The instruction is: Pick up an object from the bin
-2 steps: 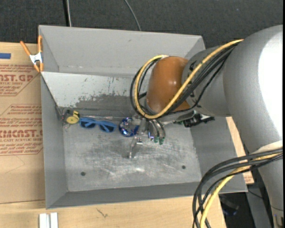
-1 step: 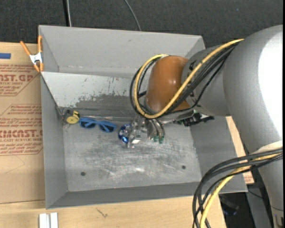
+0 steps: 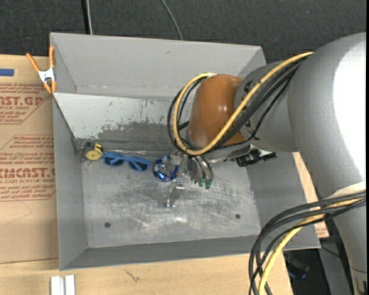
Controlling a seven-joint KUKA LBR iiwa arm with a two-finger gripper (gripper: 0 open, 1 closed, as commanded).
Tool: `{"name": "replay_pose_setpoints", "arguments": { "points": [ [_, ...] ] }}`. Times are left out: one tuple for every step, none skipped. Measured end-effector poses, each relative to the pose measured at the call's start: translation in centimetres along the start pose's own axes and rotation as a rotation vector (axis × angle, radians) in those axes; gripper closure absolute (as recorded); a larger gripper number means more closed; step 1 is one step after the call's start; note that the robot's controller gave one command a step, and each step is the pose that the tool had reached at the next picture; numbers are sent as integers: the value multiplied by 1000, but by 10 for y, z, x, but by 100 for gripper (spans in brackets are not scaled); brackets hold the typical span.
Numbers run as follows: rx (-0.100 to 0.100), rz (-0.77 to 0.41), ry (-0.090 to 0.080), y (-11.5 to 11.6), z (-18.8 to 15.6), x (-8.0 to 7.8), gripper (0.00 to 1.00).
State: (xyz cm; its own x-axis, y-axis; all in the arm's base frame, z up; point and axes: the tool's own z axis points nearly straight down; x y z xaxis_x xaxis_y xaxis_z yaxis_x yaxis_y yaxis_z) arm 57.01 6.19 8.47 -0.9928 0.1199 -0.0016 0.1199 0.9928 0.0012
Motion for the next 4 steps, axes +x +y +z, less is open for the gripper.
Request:
{"name": "replay_pose_setpoints", "arguments": {
  "points": [
    [-3,0,-17,1,-4,-4,100],
    [0,-166,-5,13,-96,-1,100],
    [0,-410,5,29,-37,24,100],
    [0,-524,-10,26,-149,14,100]
  ]
}}
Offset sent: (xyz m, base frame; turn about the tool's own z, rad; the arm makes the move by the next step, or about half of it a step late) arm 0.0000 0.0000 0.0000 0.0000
